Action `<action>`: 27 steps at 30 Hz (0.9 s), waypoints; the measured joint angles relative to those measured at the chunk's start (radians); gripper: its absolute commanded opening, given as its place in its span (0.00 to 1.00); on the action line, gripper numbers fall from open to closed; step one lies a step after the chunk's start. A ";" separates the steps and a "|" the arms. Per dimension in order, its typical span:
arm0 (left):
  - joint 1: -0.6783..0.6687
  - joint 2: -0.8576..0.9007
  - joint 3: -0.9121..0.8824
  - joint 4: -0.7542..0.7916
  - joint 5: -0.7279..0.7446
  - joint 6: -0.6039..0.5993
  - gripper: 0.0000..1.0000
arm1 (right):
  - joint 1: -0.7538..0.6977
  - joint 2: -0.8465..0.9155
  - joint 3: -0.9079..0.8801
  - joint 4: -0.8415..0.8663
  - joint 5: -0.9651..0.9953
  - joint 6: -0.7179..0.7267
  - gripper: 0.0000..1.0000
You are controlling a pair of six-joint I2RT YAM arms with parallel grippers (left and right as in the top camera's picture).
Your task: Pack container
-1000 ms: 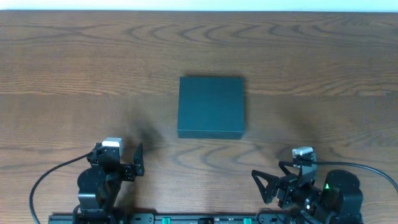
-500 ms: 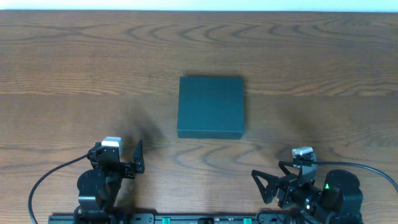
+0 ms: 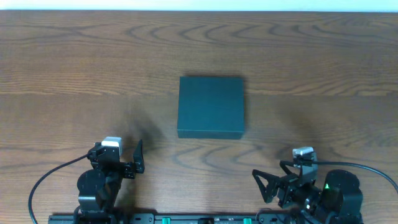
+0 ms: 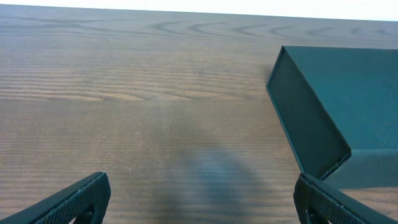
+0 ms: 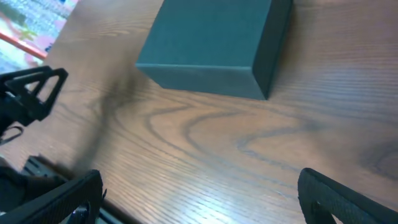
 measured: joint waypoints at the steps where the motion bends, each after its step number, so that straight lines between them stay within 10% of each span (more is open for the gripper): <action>1: 0.000 0.000 0.000 0.000 0.000 0.000 0.95 | 0.000 0.000 0.000 0.003 0.029 -0.005 0.99; 12: 0.000 0.000 0.000 0.002 0.000 0.000 0.95 | 0.000 -0.062 -0.112 0.186 0.443 -0.025 0.99; 27: 0.000 0.000 -0.001 0.002 0.000 0.000 0.95 | 0.000 -0.214 -0.378 0.337 0.512 -0.025 0.99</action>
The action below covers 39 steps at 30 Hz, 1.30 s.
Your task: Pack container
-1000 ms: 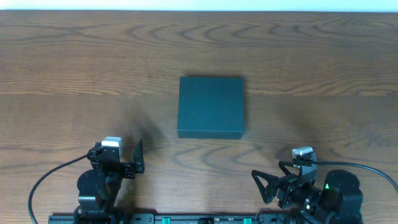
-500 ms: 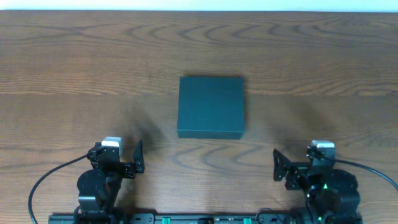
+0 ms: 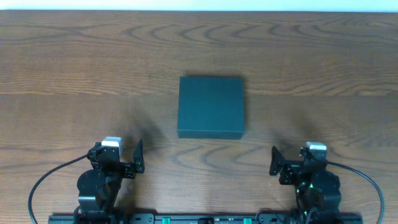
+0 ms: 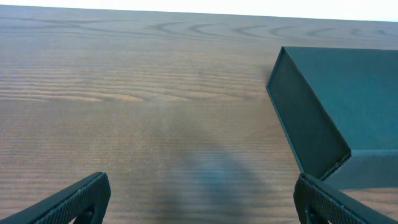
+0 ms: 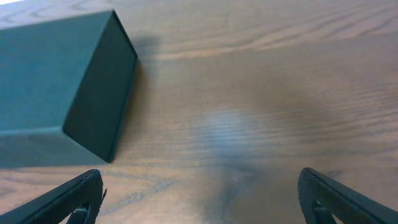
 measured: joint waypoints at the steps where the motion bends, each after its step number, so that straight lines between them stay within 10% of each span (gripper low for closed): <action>1: 0.000 0.000 0.000 0.000 0.000 0.000 0.95 | 0.000 0.000 -0.007 -0.001 0.000 0.000 0.99; 39: 0.000 0.000 0.000 0.000 0.000 0.000 0.95 | 0.000 0.000 -0.024 -0.015 -0.003 0.000 0.99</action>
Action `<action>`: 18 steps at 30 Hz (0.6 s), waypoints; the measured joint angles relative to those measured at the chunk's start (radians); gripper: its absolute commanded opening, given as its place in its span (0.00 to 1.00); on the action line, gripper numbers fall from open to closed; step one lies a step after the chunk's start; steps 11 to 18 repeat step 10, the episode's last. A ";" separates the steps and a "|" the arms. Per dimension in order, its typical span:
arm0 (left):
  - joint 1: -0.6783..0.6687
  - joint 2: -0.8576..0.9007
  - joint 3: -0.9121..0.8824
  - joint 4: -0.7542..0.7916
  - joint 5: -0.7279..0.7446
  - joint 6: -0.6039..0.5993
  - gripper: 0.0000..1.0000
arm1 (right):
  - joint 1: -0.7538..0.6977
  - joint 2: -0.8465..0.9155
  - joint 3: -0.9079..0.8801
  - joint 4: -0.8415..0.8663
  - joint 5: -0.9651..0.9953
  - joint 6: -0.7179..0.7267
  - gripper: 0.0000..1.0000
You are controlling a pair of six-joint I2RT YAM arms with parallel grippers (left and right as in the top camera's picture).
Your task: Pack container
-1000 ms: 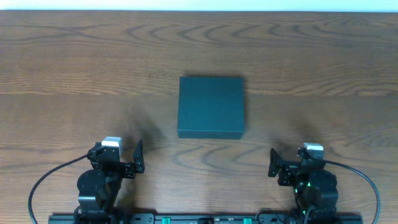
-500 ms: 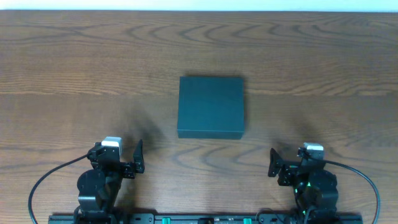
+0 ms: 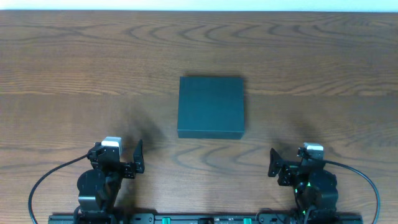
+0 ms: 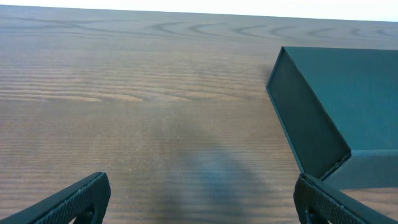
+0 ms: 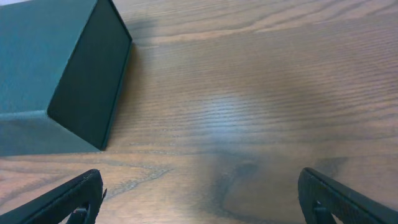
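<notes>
A dark teal box with its lid on rests in the middle of the wooden table. The left wrist view has it at the upper right, the right wrist view at the upper left. My left gripper sits near the front edge, left of the box, open with nothing between its fingers. My right gripper sits near the front edge, right of the box, open and empty too, with bare wood between its fingers.
Black cables loop from both arm bases at the front edge. A white strip runs along the table's far edge.
My right gripper has shifted slightly; the box now sits a little further left and lower in its view. The left arm and the box have not moved.
At first my right arm was turned toward the left, with the box ahead and the left arm in its view. Then it stood facing straight up the table, the box at its left. It holds nearly the same pose now.
</notes>
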 measured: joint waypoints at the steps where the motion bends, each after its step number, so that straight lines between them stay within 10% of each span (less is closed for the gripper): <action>1: 0.000 0.000 0.000 0.000 0.000 0.000 0.95 | 0.000 0.000 0.000 0.000 0.000 0.000 0.99; 18: 0.000 0.000 0.000 0.000 0.000 0.000 0.95 | 0.000 0.000 0.000 0.000 0.000 0.000 0.99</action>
